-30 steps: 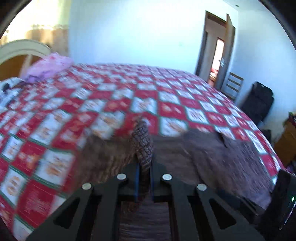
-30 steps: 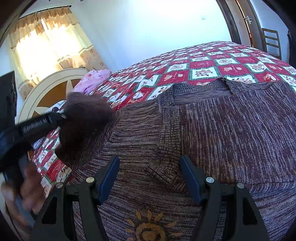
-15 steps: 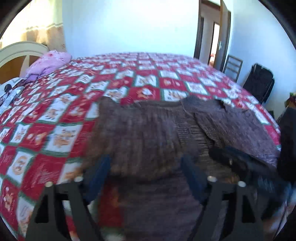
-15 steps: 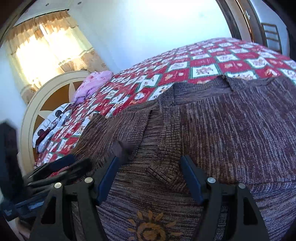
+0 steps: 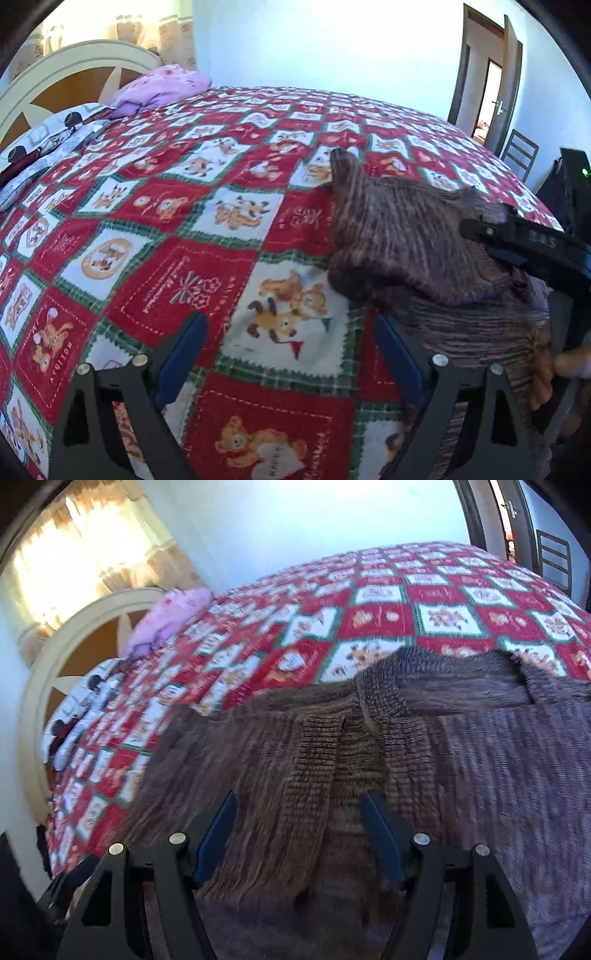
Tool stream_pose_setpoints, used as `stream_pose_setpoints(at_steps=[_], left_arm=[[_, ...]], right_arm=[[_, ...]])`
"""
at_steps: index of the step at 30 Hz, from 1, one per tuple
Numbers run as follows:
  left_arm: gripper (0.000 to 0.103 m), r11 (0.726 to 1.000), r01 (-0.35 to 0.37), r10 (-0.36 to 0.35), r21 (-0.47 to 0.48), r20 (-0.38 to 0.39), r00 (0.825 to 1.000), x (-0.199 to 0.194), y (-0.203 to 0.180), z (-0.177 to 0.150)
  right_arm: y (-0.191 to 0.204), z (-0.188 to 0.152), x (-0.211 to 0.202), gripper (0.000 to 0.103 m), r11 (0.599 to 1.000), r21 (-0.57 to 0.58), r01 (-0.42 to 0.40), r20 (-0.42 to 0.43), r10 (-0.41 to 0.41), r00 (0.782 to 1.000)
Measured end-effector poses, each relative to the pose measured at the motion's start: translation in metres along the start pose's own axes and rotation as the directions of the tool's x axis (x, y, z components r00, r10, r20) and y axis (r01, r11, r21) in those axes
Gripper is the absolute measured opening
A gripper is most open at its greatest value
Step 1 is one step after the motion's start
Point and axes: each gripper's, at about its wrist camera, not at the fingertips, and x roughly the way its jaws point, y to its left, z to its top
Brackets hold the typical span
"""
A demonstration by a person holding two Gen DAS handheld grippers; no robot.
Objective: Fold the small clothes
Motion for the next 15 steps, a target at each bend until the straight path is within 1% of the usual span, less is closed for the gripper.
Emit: stream_pose_setpoints(at_steps=[1, 2, 3, 5, 6, 7, 8, 9, 10, 12, 14, 15], left_arm=[[0.094, 1.000, 0.001, -0.001, -0.004, -0.006, 1.000, 0.002, 0.001, -0.001], [0.094, 1.000, 0.002, -0.002, -0.010, -0.011, 1.000, 0.004, 0.002, -0.001], [0.094, 1.000, 0.002, -0.002, -0.014, -0.015, 1.000, 0.004, 0.003, -0.002], [0.094, 1.000, 0.001, -0.002, -0.023, -0.024, 1.000, 0.007, 0.005, -0.002], [0.094, 1.000, 0.002, -0.003, -0.026, -0.023, 1.000, 0.007, 0.006, -0.002], [0.094, 1.000, 0.003, -0.003, -0.028, -0.022, 1.000, 0.006, 0.006, -0.002], [0.094, 1.000, 0.005, -0.005, -0.031, -0.021, 1.000, 0.005, 0.006, -0.002], [0.094, 0.999, 0.009, -0.009, -0.033, -0.022, 1.000, 0.004, 0.006, -0.002], [0.094, 0.999, 0.016, -0.017, -0.035, -0.022, 1.000, 0.003, 0.006, -0.002], [0.094, 0.999, 0.020, -0.021, -0.033, -0.014, 1.000, 0.000, 0.006, -0.002], [0.094, 0.999, 0.017, -0.017, -0.030, -0.004, 1.000, -0.002, 0.006, 0.000], [0.094, 0.999, 0.018, -0.018, -0.030, -0.003, 1.000, -0.002, 0.006, 0.001]], right_arm=[[0.005, 0.001, 0.002, 0.054, 1.000, -0.023, 0.013, -0.002, -0.013, 1.000], [0.010, 0.001, 0.004, 0.031, 0.999, -0.045, 0.021, -0.011, -0.022, 1.000], [0.014, 0.000, 0.007, 0.027, 0.997, -0.065, 0.033, -0.024, -0.035, 0.999], [0.018, -0.002, 0.007, 0.026, 0.995, -0.088, 0.047, -0.023, -0.050, 0.999], [0.017, -0.002, 0.006, 0.023, 0.995, -0.084, 0.044, -0.020, -0.046, 0.999], [0.014, -0.001, 0.005, 0.018, 0.996, -0.076, 0.049, -0.017, -0.051, 0.999], [0.012, -0.001, 0.005, 0.010, 0.996, -0.066, 0.054, -0.015, -0.055, 0.998], [0.010, -0.001, 0.003, 0.008, 0.998, -0.050, 0.045, -0.011, -0.046, 0.999], [0.010, 0.000, -0.001, 0.008, 0.997, -0.055, 0.054, -0.003, -0.054, 0.999], [0.017, 0.002, -0.010, 0.007, 0.991, -0.105, 0.081, 0.032, -0.078, 0.996], [0.025, 0.006, -0.023, 0.003, 0.982, -0.156, 0.107, 0.066, -0.098, 0.993], [0.028, 0.008, -0.029, 0.003, 0.978, -0.172, 0.115, 0.078, -0.103, 0.992]])
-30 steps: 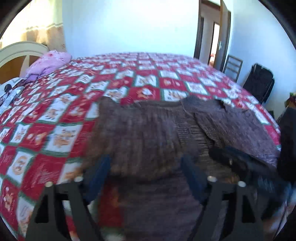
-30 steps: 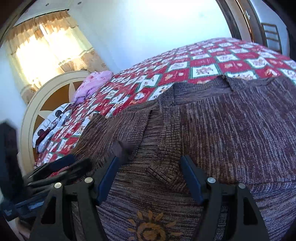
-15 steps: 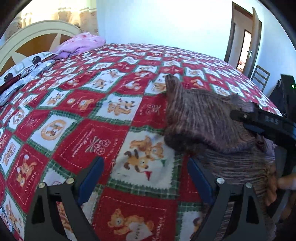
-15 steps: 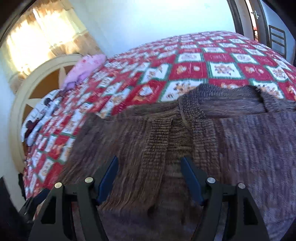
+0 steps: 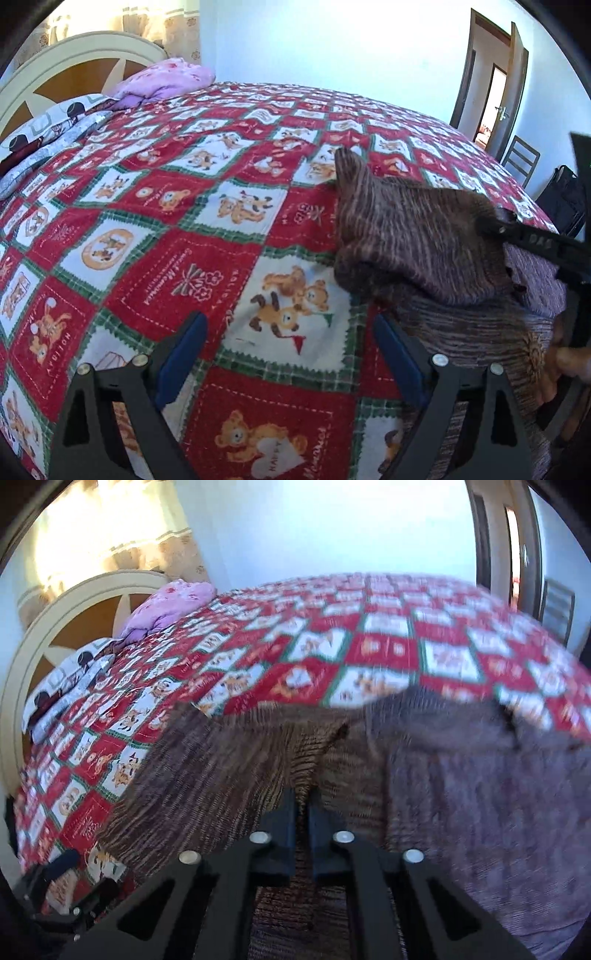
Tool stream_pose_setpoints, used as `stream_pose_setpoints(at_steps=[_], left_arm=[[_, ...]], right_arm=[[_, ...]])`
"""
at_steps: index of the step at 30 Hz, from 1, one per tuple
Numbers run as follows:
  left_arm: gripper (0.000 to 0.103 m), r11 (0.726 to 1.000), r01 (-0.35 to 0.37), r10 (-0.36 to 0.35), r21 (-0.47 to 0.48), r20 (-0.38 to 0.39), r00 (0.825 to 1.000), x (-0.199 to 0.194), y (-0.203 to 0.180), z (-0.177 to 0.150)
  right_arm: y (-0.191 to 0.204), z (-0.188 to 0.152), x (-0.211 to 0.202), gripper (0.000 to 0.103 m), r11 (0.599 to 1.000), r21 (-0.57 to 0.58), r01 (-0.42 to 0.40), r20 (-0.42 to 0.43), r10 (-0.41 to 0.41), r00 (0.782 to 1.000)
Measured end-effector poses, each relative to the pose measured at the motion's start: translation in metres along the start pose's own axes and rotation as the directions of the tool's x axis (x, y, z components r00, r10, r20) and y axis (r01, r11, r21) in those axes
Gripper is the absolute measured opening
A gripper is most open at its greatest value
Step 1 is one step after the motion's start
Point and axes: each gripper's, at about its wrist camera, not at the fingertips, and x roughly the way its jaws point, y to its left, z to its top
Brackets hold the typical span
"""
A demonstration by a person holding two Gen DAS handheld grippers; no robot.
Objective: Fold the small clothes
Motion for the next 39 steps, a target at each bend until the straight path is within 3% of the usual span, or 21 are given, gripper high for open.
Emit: stream_pose_setpoints(at_steps=[5, 8, 11, 17, 20, 23, 27, 30, 35, 37, 39], left_arm=[[0.094, 1.000, 0.023, -0.023, 0.002, 0.013, 1.000, -0.005, -0.003, 0.005], [0.094, 0.999, 0.032, -0.032, 0.016, 0.024, 0.999, -0.006, -0.008, 0.006], [0.094, 0.999, 0.048, -0.049, 0.024, 0.023, 0.999, -0.004, -0.016, 0.007], [0.094, 0.996, 0.066, -0.066, 0.057, 0.006, 0.998, -0.001, -0.036, 0.003], [0.094, 0.994, 0.053, -0.054, 0.091, 0.008, 0.998, -0.002, -0.044, 0.002], [0.094, 0.993, 0.051, -0.053, 0.105, 0.009, 0.999, -0.001, -0.049, 0.003], [0.094, 0.991, 0.035, -0.036, 0.131, 0.002, 0.999, 0.005, -0.056, 0.005], [0.094, 0.991, 0.046, -0.045, 0.126, -0.018, 0.999, 0.011, -0.060, 0.005], [0.094, 0.993, -0.019, 0.021, 0.113, -0.016, 1.000, 0.023, -0.062, 0.010], [0.095, 0.993, -0.035, 0.038, 0.114, -0.019, 0.999, 0.025, -0.062, 0.012], [0.095, 0.989, -0.059, 0.062, 0.138, -0.014, 0.998, 0.023, -0.064, 0.013]], right_arm=[[-0.012, 0.020, -0.044, 0.003, 0.995, -0.096, 0.041, 0.044, -0.037, 0.998], [-0.042, 0.025, -0.056, 0.003, 0.995, -0.096, 0.021, -0.006, -0.022, 1.000], [-0.062, 0.017, -0.047, 0.003, 0.985, -0.150, 0.085, -0.043, -0.092, 0.995], [-0.088, -0.022, 0.001, 0.004, 0.986, -0.112, 0.125, -0.129, -0.139, 0.982], [-0.086, -0.027, -0.002, 0.005, 0.981, -0.118, 0.152, -0.078, -0.162, 0.984], [-0.091, -0.024, -0.012, 0.005, 0.989, -0.088, 0.121, -0.067, -0.127, 0.990], [-0.114, -0.023, -0.049, 0.005, 0.995, 0.067, 0.068, 0.009, -0.068, 0.998], [-0.118, -0.033, -0.078, 0.005, 0.989, 0.133, 0.065, 0.051, -0.072, 0.996], [-0.094, -0.051, -0.083, 0.005, 0.992, 0.113, -0.052, 0.035, 0.048, 0.998], [-0.072, -0.054, -0.073, 0.005, 0.998, 0.055, -0.041, 0.026, 0.040, 0.999], [-0.058, -0.059, -0.049, 0.005, 0.998, 0.028, -0.059, -0.049, 0.061, 0.997]])
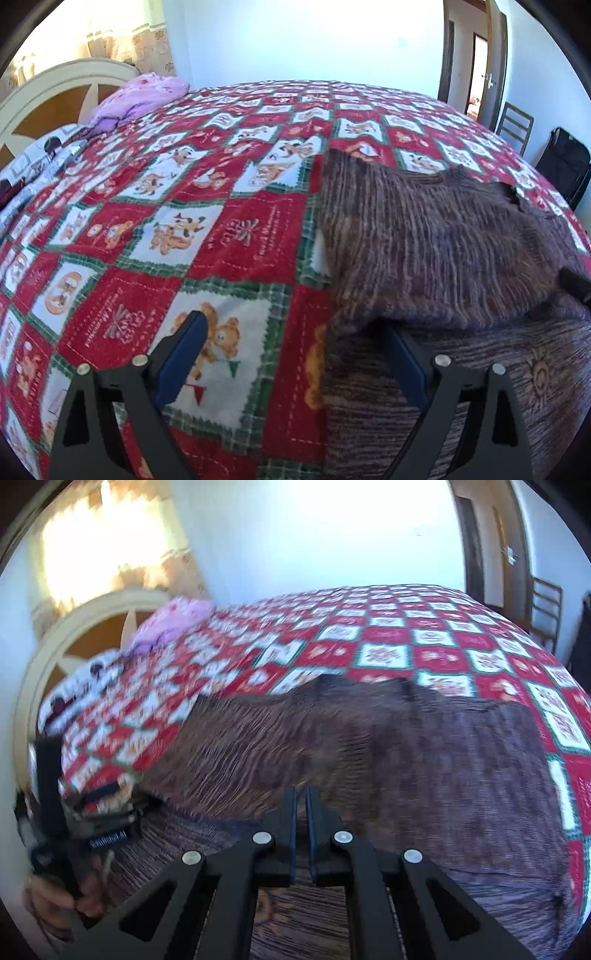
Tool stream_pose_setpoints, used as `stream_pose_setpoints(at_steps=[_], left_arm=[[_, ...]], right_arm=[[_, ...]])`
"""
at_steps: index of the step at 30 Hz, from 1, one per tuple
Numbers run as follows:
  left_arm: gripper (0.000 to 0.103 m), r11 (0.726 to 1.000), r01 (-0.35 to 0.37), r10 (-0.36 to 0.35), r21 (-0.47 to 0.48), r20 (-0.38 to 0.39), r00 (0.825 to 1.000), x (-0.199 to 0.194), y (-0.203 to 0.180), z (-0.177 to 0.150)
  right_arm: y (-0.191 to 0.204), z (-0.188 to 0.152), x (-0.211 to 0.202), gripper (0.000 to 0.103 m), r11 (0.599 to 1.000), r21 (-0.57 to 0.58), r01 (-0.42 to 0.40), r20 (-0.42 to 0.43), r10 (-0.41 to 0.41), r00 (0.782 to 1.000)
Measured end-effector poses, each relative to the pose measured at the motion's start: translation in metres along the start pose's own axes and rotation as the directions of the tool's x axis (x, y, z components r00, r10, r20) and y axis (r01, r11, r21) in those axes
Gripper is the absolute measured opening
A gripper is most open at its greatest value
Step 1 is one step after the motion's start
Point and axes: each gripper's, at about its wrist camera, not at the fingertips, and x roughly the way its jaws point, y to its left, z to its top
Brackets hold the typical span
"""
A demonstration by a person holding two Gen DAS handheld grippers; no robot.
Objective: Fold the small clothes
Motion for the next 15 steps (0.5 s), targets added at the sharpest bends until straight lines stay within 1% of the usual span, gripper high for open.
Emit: stream_pose_setpoints(at_steps=[1, 2, 3, 5, 7, 9, 12, 13, 14, 15], left_arm=[[0.095, 1.000, -0.021, 0.021, 0.018, 0.005, 1.000, -0.002, -0.002, 0.000], [0.095, 0.998, -0.043, 0.042, 0.037, 0.011, 0.999, -0.004, -0.004, -0.001], [0.095, 0.997, -0.056, 0.055, 0.054, 0.018, 0.998, -0.006, -0.005, -0.001], [0.095, 0.996, -0.059, 0.057, 0.071, 0.024, 0.998, -0.010, -0.005, -0.002], [0.095, 0.996, -0.045, 0.043, 0.076, 0.026, 0.999, -0.016, -0.003, -0.004], [0.095, 0.996, -0.040, 0.038, 0.075, 0.033, 0.999, -0.022, -0.003, -0.005], [0.095, 0.995, -0.045, 0.040, 0.084, 0.063, 0.997, -0.033, -0.005, -0.006], [0.097, 0.995, -0.048, 0.041, 0.093, 0.075, 0.996, -0.037, -0.006, -0.007], [0.099, 0.994, -0.047, 0.038, 0.103, 0.089, 0.995, -0.040, -0.009, -0.007], [0.102, 0.992, -0.046, 0.034, 0.116, 0.105, 0.994, -0.045, -0.011, -0.008]], right_arm=[[0.003, -0.004, 0.013, 0.005, 1.000, -0.001, 0.000, -0.052, 0.000, 0.999], [0.006, -0.006, 0.019, 0.005, 1.000, -0.006, 0.017, -0.048, -0.018, 0.999], [0.008, -0.007, 0.017, 0.005, 1.000, -0.007, 0.027, -0.010, -0.027, 1.000], [0.006, -0.006, 0.016, 0.005, 1.000, 0.020, 0.023, -0.021, -0.023, 1.000], [-0.003, -0.006, 0.010, 0.005, 0.995, 0.099, -0.016, -0.024, 0.018, 1.000], [-0.012, -0.010, -0.002, 0.005, 0.981, 0.180, -0.071, -0.012, 0.075, 0.997], [-0.021, -0.019, -0.026, 0.006, 0.955, 0.260, -0.146, 0.047, 0.138, 0.989], [-0.023, -0.024, -0.036, 0.006, 0.946, 0.279, -0.167, 0.065, 0.155, 0.986], [-0.024, -0.027, -0.042, 0.008, 0.939, 0.293, -0.181, 0.075, 0.166, 0.983], [-0.025, -0.032, -0.050, 0.022, 0.932, 0.310, -0.190, 0.083, 0.172, 0.981]])
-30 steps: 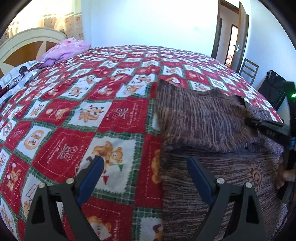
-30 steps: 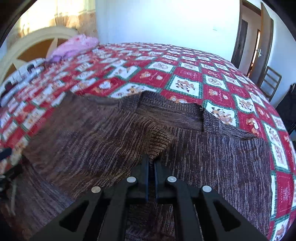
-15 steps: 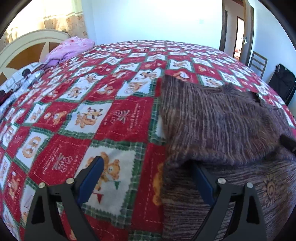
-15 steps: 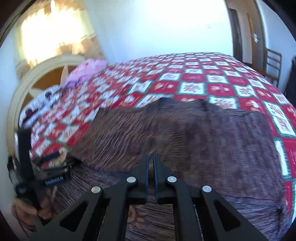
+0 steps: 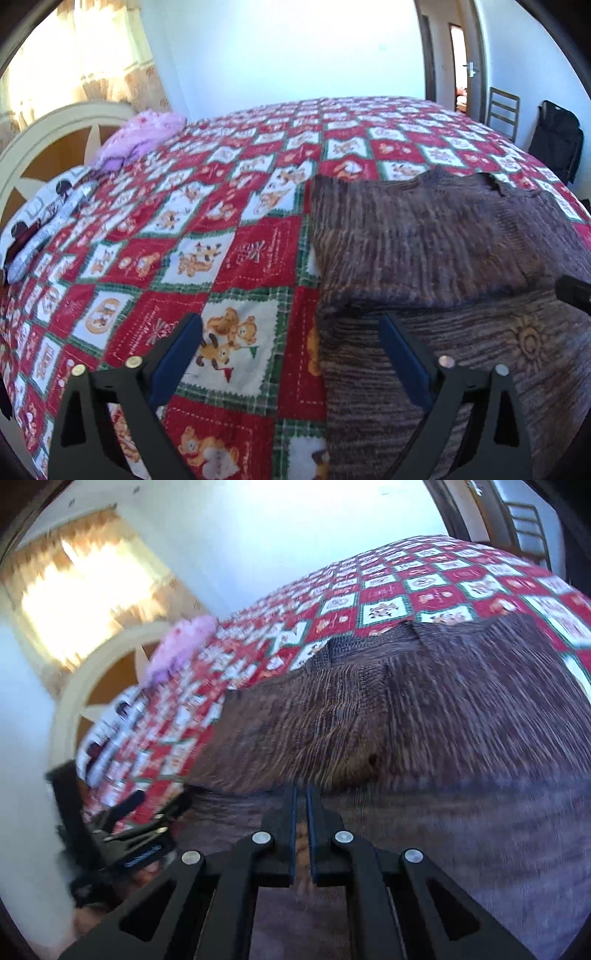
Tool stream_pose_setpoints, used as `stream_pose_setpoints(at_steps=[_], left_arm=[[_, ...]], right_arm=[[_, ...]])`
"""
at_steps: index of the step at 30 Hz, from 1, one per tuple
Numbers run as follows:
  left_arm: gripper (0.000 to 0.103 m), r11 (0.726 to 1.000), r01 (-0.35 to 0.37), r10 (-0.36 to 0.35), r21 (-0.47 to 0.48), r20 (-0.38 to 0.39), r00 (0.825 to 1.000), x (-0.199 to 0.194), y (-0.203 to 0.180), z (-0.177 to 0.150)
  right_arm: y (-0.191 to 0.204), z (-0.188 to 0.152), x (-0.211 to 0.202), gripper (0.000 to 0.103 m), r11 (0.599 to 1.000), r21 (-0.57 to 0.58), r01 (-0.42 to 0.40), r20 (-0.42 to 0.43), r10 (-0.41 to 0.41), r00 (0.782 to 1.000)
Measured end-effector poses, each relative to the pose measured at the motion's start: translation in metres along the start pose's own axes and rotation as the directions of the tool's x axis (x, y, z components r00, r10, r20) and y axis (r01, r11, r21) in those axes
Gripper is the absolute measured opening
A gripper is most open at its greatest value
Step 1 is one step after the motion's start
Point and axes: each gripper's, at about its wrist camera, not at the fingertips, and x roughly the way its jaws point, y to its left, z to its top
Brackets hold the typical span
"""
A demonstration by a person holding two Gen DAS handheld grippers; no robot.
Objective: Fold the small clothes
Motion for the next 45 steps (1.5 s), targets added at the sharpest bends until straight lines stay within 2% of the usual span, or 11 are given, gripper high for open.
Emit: stream_pose_setpoints(at_steps=[1, 2, 3, 5, 9, 14, 17, 27, 35, 45], left_arm=[[0.103, 1.000, -0.002, 0.002, 0.011, 0.013, 1.000, -0.004, -0.001, 0.000], [0.103, 1.000, -0.011, 0.010, 0.027, 0.032, 0.999, -0.009, -0.004, -0.001], [0.103, 0.999, -0.019, 0.017, 0.042, 0.047, 0.999, -0.014, -0.006, -0.002], [0.103, 0.998, -0.018, 0.015, 0.055, 0.058, 0.998, -0.020, -0.009, -0.003], [0.103, 0.997, 0.050, -0.052, 0.058, 0.027, 0.998, -0.031, -0.011, -0.011], [0.103, 0.996, 0.055, -0.053, 0.076, -0.020, 0.998, -0.038, -0.010, -0.025], [0.103, 0.995, 0.056, -0.055, 0.087, -0.017, 0.998, -0.045, -0.012, -0.033], [0.103, 0.992, 0.047, -0.046, 0.120, -0.009, 0.999, -0.061, -0.021, -0.042], [0.103, 0.987, 0.071, -0.071, 0.144, -0.009, 0.997, -0.074, -0.031, -0.048], [0.103, 0.980, 0.128, -0.119, 0.154, -0.066, 0.991, -0.082, -0.028, -0.077]], right_arm=[[-0.001, -0.003, -0.006, 0.036, 1.000, 0.010, -0.006, 0.005, 0.006, 1.000], [-0.002, -0.008, -0.013, 0.072, 1.000, 0.026, -0.018, 0.016, 0.017, 1.000], [-0.004, -0.013, -0.022, 0.086, 0.999, 0.040, -0.033, 0.037, 0.031, 0.999], [-0.005, -0.021, -0.035, 0.086, 0.998, 0.054, -0.039, 0.059, 0.036, 0.998], [-0.001, -0.036, -0.060, 0.086, 0.997, 0.045, 0.060, 0.101, -0.064, 0.993], [0.013, -0.052, -0.093, 0.086, 0.986, -0.025, 0.168, 0.168, -0.161, 0.972], [0.018, -0.061, -0.112, 0.086, 0.972, -0.070, 0.223, 0.189, -0.206, 0.960], [0.005, -0.088, -0.151, 0.086, 0.956, -0.019, 0.292, 0.240, -0.279, 0.930], [0.003, -0.102, -0.173, 0.086, 0.909, -0.029, 0.416, 0.285, -0.392, 0.875], [-0.006, -0.125, -0.189, 0.086, 0.890, -0.043, 0.453, 0.252, -0.429, 0.867]])
